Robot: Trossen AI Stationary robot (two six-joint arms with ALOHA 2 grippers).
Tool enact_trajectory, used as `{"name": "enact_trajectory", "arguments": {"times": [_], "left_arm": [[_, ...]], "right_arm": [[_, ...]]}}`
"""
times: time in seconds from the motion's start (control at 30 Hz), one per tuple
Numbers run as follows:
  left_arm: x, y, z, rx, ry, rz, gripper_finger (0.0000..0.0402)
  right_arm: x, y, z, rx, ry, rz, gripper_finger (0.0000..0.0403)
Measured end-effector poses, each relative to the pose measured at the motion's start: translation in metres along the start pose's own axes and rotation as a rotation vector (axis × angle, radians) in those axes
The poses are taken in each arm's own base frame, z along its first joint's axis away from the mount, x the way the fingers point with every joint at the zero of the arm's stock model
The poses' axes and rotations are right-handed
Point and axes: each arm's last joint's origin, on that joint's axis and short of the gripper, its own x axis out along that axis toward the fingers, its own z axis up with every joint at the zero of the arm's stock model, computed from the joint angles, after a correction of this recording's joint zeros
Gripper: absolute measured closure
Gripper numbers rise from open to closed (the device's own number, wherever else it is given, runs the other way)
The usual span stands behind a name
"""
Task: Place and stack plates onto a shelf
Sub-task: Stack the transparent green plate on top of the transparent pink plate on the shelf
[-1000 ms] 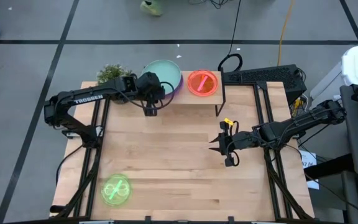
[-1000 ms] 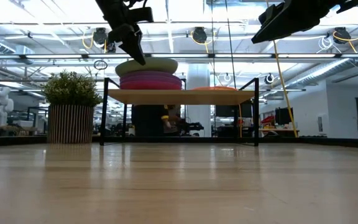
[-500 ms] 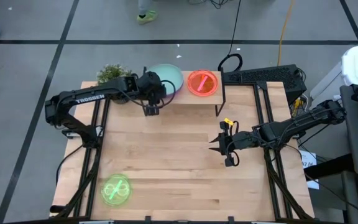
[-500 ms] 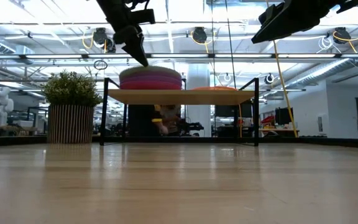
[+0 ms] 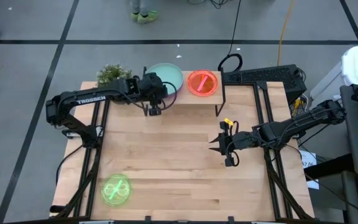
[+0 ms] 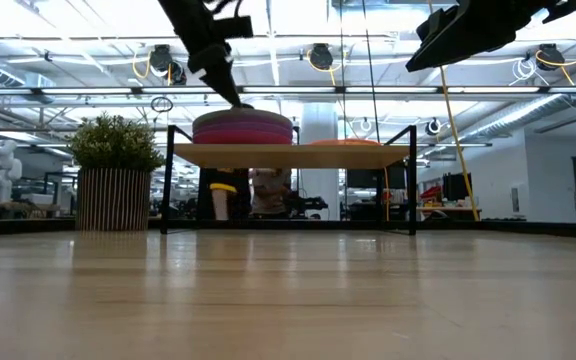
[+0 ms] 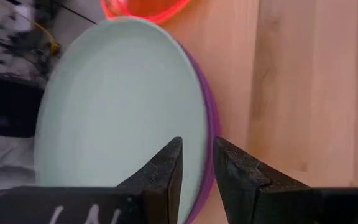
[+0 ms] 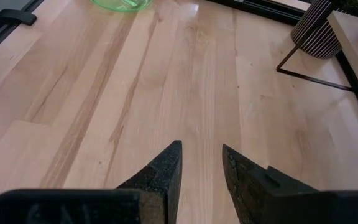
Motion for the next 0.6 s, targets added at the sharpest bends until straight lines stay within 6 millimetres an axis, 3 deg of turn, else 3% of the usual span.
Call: {"name": "enact_trajectory", "arguments": {"times": [0.37,0.6], "left_arm": [[-0.037,-0.023,0.008,-0.016,-0.090,-0.030,0.0306],[-0.055,-0.060,0.006,0.003,-0.043,-0.139,0.0306]], "right_arm": [[0.000,0.002,-0.001,-0.006,0.006,0.006,0.0303],[-0.001,0.004,0.000,0.007,0.003,0.015,0.0303]]}}
